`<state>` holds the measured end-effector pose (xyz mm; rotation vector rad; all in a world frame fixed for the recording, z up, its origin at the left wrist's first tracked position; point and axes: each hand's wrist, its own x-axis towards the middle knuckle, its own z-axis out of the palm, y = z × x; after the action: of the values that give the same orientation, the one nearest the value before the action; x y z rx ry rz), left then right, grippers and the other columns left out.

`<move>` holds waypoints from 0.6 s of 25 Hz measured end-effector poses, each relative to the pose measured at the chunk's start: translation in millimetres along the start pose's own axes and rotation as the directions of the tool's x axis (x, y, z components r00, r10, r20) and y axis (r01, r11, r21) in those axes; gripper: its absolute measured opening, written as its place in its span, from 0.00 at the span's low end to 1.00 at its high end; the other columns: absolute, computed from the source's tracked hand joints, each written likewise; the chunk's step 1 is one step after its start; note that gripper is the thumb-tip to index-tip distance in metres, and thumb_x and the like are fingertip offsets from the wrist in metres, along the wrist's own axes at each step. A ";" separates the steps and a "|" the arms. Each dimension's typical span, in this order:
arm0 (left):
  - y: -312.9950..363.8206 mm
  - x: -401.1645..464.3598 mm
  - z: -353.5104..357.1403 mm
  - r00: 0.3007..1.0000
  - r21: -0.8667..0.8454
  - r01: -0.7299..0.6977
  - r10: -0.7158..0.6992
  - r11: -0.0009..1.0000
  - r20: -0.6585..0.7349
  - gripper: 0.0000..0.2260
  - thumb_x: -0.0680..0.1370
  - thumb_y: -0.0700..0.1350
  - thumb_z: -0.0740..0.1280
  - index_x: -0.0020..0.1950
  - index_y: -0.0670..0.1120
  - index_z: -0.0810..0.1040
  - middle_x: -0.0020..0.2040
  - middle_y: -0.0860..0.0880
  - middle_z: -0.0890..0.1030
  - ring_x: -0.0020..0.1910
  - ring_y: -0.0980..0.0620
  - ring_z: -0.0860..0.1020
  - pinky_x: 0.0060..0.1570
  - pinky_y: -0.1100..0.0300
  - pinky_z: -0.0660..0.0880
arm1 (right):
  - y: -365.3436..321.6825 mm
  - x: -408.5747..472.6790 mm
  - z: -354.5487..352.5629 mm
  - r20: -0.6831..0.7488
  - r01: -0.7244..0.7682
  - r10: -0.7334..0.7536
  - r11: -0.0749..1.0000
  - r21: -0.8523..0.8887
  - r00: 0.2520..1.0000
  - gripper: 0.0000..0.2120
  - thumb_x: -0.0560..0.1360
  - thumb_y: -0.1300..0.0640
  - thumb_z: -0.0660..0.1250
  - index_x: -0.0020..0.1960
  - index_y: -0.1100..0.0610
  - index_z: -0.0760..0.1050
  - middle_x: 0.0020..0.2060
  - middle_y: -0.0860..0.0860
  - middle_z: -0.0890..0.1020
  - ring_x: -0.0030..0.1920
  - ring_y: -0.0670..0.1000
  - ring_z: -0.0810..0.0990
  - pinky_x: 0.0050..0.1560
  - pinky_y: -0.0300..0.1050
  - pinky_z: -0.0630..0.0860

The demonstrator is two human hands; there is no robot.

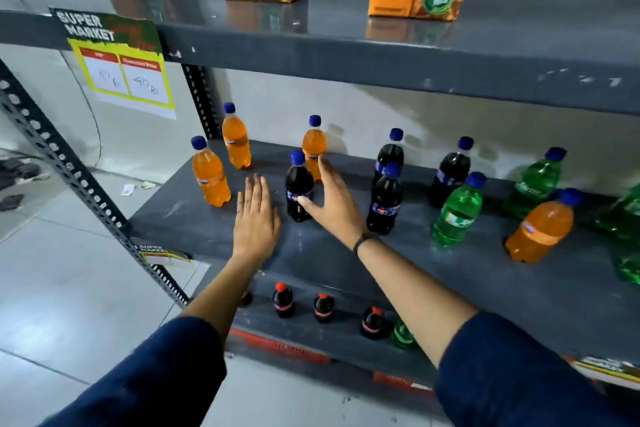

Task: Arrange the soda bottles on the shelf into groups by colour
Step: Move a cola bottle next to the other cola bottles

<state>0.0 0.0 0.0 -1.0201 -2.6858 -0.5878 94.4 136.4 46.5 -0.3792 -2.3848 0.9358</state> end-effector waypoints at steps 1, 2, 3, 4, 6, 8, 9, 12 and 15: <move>-6.2 7.9 6.8 0.998 0.024 0.019 -0.020 1.000 0.054 0.27 0.80 0.44 0.53 0.75 0.38 0.46 0.78 0.38 0.51 0.77 0.42 0.47 0.77 0.46 0.46 | 0.6 12.6 10.8 0.068 -0.067 0.064 0.997 0.040 0.996 0.40 0.71 0.56 0.73 0.75 0.60 0.53 0.74 0.59 0.64 0.73 0.57 0.64 0.70 0.43 0.61; -8.9 14.3 9.6 0.994 0.017 0.026 -0.028 1.000 0.102 0.27 0.80 0.44 0.53 0.75 0.37 0.46 0.78 0.38 0.51 0.77 0.42 0.47 0.77 0.46 0.46 | -2.8 20.6 15.9 0.136 -0.125 0.114 0.990 0.072 0.984 0.42 0.69 0.56 0.74 0.75 0.59 0.54 0.73 0.59 0.65 0.72 0.58 0.65 0.68 0.44 0.63; -13.2 19.4 15.5 0.987 0.025 0.036 -0.040 0.999 0.157 0.27 0.80 0.44 0.52 0.75 0.37 0.46 0.78 0.38 0.50 0.77 0.42 0.47 0.76 0.47 0.46 | -1.2 27.8 23.3 0.168 -0.181 0.167 0.981 0.071 0.971 0.42 0.68 0.56 0.75 0.74 0.58 0.55 0.71 0.59 0.67 0.70 0.58 0.67 0.66 0.45 0.66; -14.9 21.9 20.1 0.974 0.014 0.030 -0.033 0.999 0.224 0.27 0.80 0.44 0.52 0.75 0.37 0.46 0.78 0.39 0.50 0.77 0.42 0.47 0.76 0.47 0.45 | 0.1 33.6 29.8 0.161 -0.218 0.204 0.973 0.076 0.966 0.40 0.68 0.56 0.76 0.73 0.58 0.58 0.69 0.58 0.70 0.68 0.59 0.70 0.62 0.44 0.68; -17.6 18.2 31.6 0.956 0.034 -0.021 0.010 0.999 0.293 0.26 0.80 0.46 0.51 0.75 0.38 0.47 0.78 0.40 0.50 0.77 0.44 0.46 0.76 0.47 0.44 | 4.1 28.8 37.7 0.090 -0.241 0.233 0.967 0.086 0.968 0.34 0.67 0.55 0.76 0.68 0.57 0.65 0.63 0.57 0.76 0.63 0.59 0.75 0.52 0.39 0.68; -21.2 17.8 37.2 0.950 0.058 -0.059 0.038 0.997 0.311 0.26 0.81 0.47 0.51 0.76 0.39 0.48 0.78 0.42 0.51 0.77 0.46 0.47 0.76 0.47 0.44 | 3.4 18.0 32.5 -0.011 -0.218 0.220 0.972 0.091 0.975 0.31 0.65 0.55 0.78 0.63 0.57 0.69 0.57 0.57 0.81 0.57 0.57 0.79 0.47 0.35 0.67; -22.3 19.3 39.0 0.950 0.061 -0.058 0.036 0.996 0.309 0.25 0.81 0.47 0.50 0.76 0.40 0.49 0.78 0.42 0.52 0.77 0.46 0.48 0.76 0.48 0.45 | 2.5 7.9 26.1 -0.059 -0.202 0.208 0.975 0.093 0.976 0.30 0.63 0.55 0.79 0.61 0.58 0.71 0.54 0.56 0.82 0.53 0.55 0.80 0.44 0.32 0.66; -24.8 23.1 43.6 0.950 0.068 -0.048 0.025 0.996 0.310 0.25 0.81 0.48 0.49 0.75 0.40 0.50 0.78 0.43 0.53 0.77 0.47 0.49 0.76 0.48 0.46 | 10.5 -39.4 -9.4 -0.211 -0.175 0.180 0.984 0.045 0.961 0.28 0.61 0.50 0.79 0.57 0.52 0.72 0.43 0.50 0.82 0.43 0.44 0.77 0.40 0.29 0.66; -25.9 24.2 47.4 0.950 0.080 -0.055 0.028 0.995 0.310 0.25 0.81 0.48 0.50 0.75 0.40 0.51 0.78 0.42 0.54 0.77 0.47 0.50 0.76 0.48 0.46 | 31.4 -89.0 -65.3 -0.361 -0.323 0.285 0.945 -0.048 0.888 0.26 0.59 0.41 0.75 0.53 0.44 0.70 0.44 0.49 0.85 0.44 0.47 0.81 0.41 0.38 0.75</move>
<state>-37.8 17.2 -42.2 -1.2316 -2.9164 -0.3200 206.5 155.1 30.3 -0.9070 -2.0824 0.7931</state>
